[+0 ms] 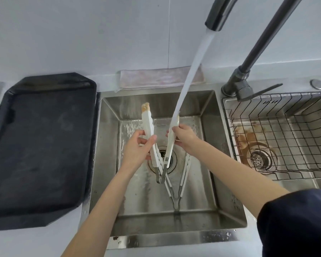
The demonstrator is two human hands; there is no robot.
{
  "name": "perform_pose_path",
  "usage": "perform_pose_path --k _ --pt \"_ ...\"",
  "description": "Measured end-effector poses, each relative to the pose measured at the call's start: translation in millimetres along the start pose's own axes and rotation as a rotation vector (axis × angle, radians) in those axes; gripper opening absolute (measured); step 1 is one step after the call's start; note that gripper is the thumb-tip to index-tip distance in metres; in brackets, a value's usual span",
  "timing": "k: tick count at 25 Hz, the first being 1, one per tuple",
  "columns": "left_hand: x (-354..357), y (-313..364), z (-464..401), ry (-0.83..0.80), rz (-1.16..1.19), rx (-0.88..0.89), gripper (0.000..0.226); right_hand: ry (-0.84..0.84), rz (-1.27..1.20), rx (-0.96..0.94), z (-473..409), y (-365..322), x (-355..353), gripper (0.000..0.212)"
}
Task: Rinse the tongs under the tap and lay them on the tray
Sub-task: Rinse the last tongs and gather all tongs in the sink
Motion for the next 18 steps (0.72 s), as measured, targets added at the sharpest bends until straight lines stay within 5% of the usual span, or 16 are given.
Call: perform_pose_path --k 9,12,18 --pt "-7.1 -20.3 -1.9 0.056 0.075 -0.098 0.029 -0.041 -0.413 0.136 -2.8 16.1 7.6 0.033" --pt "-2.8 -30.7 -0.3 0.055 0.147 -0.183 0.034 -0.029 -0.442 0.137 1.1 9.9 3.0 0.016" --pt "7.1 -35.9 0.6 0.027 0.253 -0.252 0.031 -0.080 -0.505 0.102 0.1 -9.7 4.0 0.023"
Point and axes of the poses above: each hand's wrist, its own z-axis away from the middle knuckle, its own x-axis out of the palm, y = z × x, the point moved 7 cm from there along -z, towards the middle knuckle, and after that the axes turned 6 degrees about -y, right-handed, at the moved point
